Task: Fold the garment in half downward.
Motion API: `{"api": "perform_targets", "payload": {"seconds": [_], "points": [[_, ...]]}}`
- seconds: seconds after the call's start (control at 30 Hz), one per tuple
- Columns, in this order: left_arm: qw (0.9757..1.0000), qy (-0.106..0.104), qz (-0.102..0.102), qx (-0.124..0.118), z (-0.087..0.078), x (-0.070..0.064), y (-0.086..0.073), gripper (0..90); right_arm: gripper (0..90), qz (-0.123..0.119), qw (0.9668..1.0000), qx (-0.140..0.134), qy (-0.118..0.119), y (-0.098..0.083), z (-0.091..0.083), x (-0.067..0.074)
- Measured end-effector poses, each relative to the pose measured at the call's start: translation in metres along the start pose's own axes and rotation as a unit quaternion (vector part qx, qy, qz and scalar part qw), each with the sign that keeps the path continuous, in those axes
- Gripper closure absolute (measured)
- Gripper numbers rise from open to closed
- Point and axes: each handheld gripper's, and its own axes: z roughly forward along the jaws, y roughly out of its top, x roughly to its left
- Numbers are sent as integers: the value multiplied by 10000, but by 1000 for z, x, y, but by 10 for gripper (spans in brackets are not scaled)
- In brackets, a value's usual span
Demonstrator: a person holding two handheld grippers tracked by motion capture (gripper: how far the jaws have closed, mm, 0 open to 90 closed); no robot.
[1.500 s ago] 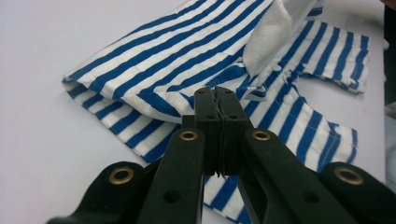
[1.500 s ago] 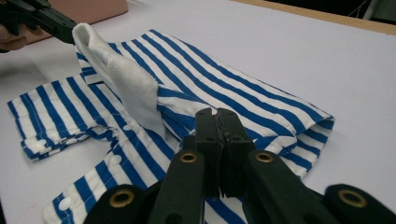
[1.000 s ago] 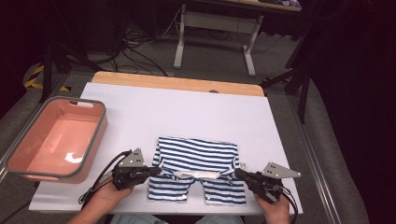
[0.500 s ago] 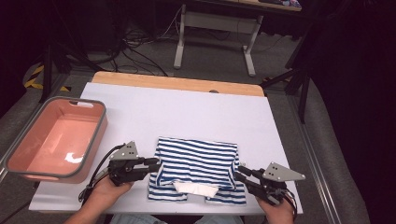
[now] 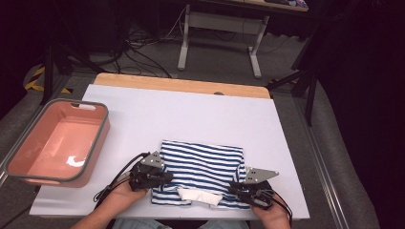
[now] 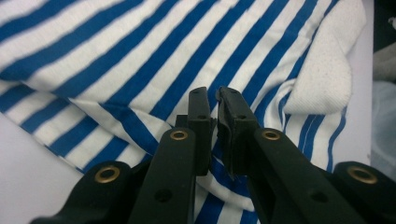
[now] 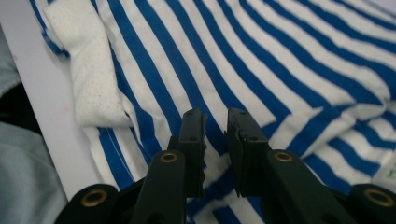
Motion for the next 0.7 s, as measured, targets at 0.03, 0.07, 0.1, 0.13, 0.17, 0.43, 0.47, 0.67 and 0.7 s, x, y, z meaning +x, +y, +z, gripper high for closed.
{"api": "perform_targets", "payload": {"seconds": [0.03, 0.07, 0.1, 0.13, 0.17, 0.43, 0.47, 0.67, 0.7], "points": [[10000, -36, 17, -40, 0, 0, -1, 835, 761, 13, 10000, -51, 9, -3, -1, 0], [9999, -94, -37, -8, -1, 1, -1, 835, 757, 27, 10000, -44, 11, -4, -2, 0], [9999, -125, -83, 15, -1, 1, -1, 834, 753, 23, 10000, 6, -28, -4, -4, 0], [9999, -156, -68, 11, -1, 1, -2, 835, 751, 13, 10000, 22, -48, -5, -4, 0], [9999, -163, -54, -4, -1, 0, -3, 833, 751, 13, 10000, 8, -55, -6, -4, 0], [9998, -185, -55, 28, 0, -1, -2, 812, 722, 105, 9999, -42, 25, -6, -4, -1], [9998, -200, -43, 3, 0, -1, -1, 799, 709, 152, 9998, -64, 81, -5, -4, -2], [9996, -73, -99, -250, -7, 3, 5, 701, 607, 363, 9986, -344, 159, 2, -10, -8], [9994, -55, -155, -297, -9, 3, 7, 686, 587, 389, 9983, -390, 177, 3, -11, -10]]}}
